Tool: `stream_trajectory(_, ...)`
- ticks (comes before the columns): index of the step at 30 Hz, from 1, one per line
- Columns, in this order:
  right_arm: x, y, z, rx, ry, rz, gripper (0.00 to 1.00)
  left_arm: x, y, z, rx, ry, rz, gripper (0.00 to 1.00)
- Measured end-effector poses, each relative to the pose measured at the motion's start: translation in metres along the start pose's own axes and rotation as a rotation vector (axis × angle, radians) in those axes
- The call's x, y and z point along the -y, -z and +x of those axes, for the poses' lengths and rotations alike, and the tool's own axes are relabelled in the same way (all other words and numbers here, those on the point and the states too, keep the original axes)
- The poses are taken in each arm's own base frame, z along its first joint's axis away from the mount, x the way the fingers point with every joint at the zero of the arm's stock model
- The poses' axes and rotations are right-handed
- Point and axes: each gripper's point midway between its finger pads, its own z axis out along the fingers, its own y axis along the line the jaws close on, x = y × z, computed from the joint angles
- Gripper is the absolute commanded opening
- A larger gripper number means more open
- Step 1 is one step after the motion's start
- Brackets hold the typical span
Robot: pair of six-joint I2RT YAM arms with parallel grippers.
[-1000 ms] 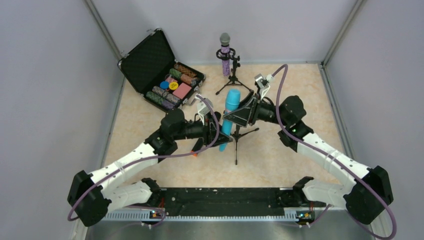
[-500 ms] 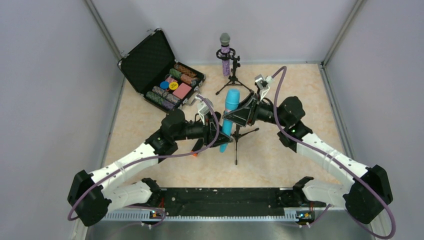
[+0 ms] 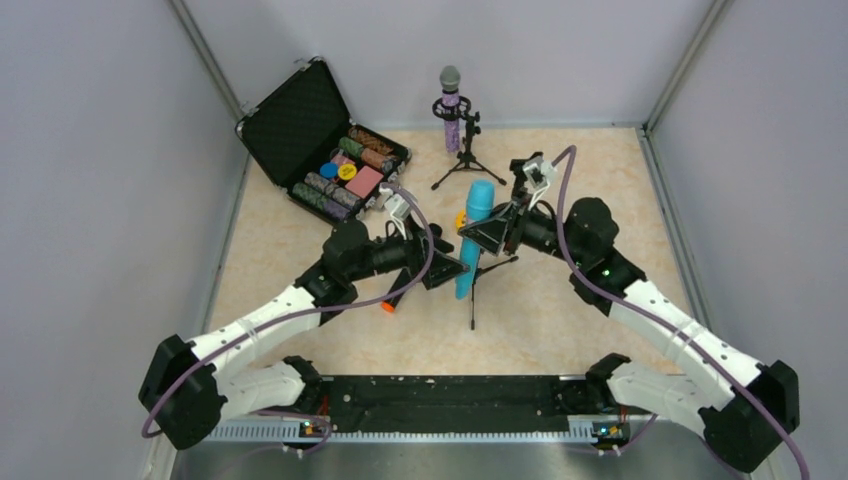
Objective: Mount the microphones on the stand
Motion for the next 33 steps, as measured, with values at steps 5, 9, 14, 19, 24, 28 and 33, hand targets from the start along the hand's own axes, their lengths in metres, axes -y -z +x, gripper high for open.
stream_trajectory(5, 0.003, 0.02, -0.013, 0.054, 0.071, 0.092, 0.0, -0.015, 0.001, -0.018, 0.078, 0.013, -0.061, 0.91)
stream_trajectory(9, 0.004, 0.039, -0.027, 0.114, 0.131, 0.171, 0.0, -0.032, -0.001, -0.024, 0.111, 0.022, -0.126, 0.9)
stream_trajectory(14, 0.008, 0.069, -0.045, 0.203, 0.187, 0.29, 0.0, -0.054, -0.017, -0.018, 0.063, 0.005, -0.169, 0.9)
stream_trajectory(19, 0.018, 0.094, -0.059, 0.269, 0.224, 0.416, 0.0, -0.069, -0.035, -0.02, 0.018, -0.05, -0.184, 0.91)
stream_trajectory(24, 0.026, 0.109, -0.069, 0.296, 0.251, 0.512, 0.0, -0.076, -0.049, -0.014, -0.031, -0.138, -0.158, 0.89)
stream_trajectory(28, 0.033, 0.116, -0.069, 0.294, 0.263, 0.563, 0.0, -0.079, -0.063, -0.001, -0.085, -0.192, -0.122, 0.85)
stream_trajectory(33, 0.039, 0.12, -0.065, 0.277, 0.268, 0.596, 0.0, -0.083, -0.077, 0.017, -0.148, -0.212, -0.072, 0.75)
